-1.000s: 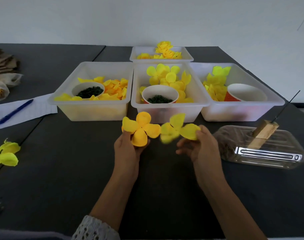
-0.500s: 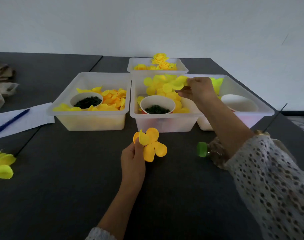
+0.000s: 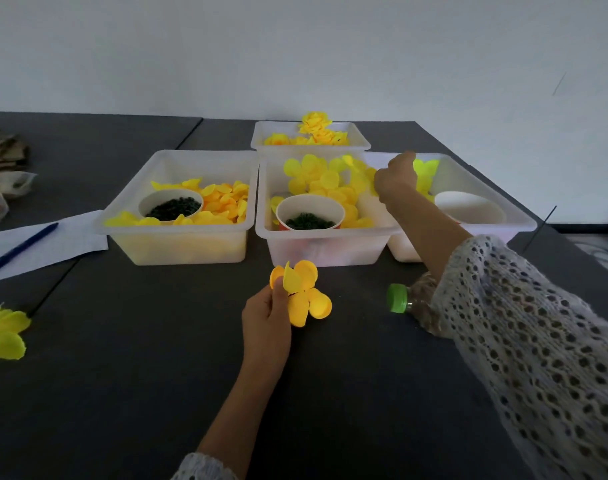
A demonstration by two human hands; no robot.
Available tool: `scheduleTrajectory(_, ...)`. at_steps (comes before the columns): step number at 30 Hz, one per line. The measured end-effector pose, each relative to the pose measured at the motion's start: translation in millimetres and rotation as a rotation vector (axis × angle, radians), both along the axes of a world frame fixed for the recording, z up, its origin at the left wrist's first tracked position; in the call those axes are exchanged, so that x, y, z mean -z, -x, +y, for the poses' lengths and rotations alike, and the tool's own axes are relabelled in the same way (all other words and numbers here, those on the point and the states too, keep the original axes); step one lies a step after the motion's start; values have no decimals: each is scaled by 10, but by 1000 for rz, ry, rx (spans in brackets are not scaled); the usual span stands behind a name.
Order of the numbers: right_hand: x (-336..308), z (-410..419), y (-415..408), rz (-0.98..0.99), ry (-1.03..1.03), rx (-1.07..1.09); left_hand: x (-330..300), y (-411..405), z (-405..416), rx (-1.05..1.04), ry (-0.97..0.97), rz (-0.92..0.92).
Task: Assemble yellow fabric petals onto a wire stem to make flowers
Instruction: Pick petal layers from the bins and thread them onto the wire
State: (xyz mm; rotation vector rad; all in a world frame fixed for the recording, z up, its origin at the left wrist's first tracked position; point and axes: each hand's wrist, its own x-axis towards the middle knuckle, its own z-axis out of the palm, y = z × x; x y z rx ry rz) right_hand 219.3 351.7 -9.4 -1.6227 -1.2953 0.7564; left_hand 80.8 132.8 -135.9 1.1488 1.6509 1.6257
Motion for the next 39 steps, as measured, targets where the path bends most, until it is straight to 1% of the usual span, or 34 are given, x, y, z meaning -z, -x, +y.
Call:
scheduleTrajectory(4, 80, -11, -34, -106, -109, 24, -6, -8, -1, 18, -13, 10)
scheduleTrajectory(6, 108, 15, -36, -150, -151, 1, -9, -6, -7, 16, -23, 29)
scheduleTrajectory(8, 92, 15, -16, -203, -155, -28, -9, -11, -2, 9, -19, 41)
scheduleTrajectory(11, 46, 18, 7, -227, -119, -116, -6, -15, 10, 5, -7, 28)
scheduleTrajectory(13, -4, -79, 37, -378, -150, -184, -8, -9, 7, 5, -6, 33)
scheduleTrajectory(15, -49, -243, 81, -587, -291, -209, -8, -11, 3, 4, -11, 37)
scheduleTrajectory(16, -74, -381, 120, -641, -400, -211, -7, -14, 1, 1, -12, 36)
scheduleTrajectory(17, -87, -543, 168, -629, -485, -218, -10, -19, -1, -3, -12, 33)
scheduleTrajectory(18, -102, -735, 208, -577, -506, -257, -15, -28, -2, -7, -12, 30)
scheduleTrajectory(19, -100, -932, 248, -536, -448, -334, -20, -34, -5, -11, -16, 30)
scheduleTrajectory(20, -76, -1147, 292, -547, -332, -448, -25, -38, -8, -17, -25, 37)
scheduleTrajectory(21, -24, -1343, 330, -627, -201, -576, -31, -45, -16, -23, -40, 53)
scheduleTrajectory(22, 56, -1514, 360, -728, -112, -692, -39, -54, -29, -27, -55, 69)
scheduleTrajectory(23, 143, -1658, 386, -800, -61, -760, -43, -61, -38, -28, -66, 76)
scheduleTrajectory(24, 229, -1759, 404, -816, -38, -784, -47, -65, -48, -23, -74, 72)
scheduleTrajectory(28, 410, -1819, 341, -627, -89, -786, -24, -5, -67, -22, -97, 75)
scheduleTrajectory(30, 390, -1772, 234, -486, -109, -712, -17, 10, -64, -59, -92, 66)
scheduleTrajectory(32, 358, -1711, 130, -349, -79, -640, -31, -15, -68, -66, -102, 103)
scheduleTrajectory(34, 356, -1670, 82, -260, 3, -643, -36, -48, -67, -59, -123, 165)
scheduleTrajectory(35, 358, -1667, 87, -247, 58, -651, -34, -57, -71, -55, -140, 188)
scheduleTrajectory(36, 365, -1676, 102, -281, 106, -665, -38, -67, -79, -45, -162, 209)
scheduleTrajectory(38, 431, -1717, 153, -433, 171, -709, -56, -85, -97, -4, -178, 249)
scheduleTrajectory(39, 489, -1754, 189, -495, 157, -722, -66, -91, -102, 14, -172, 254)
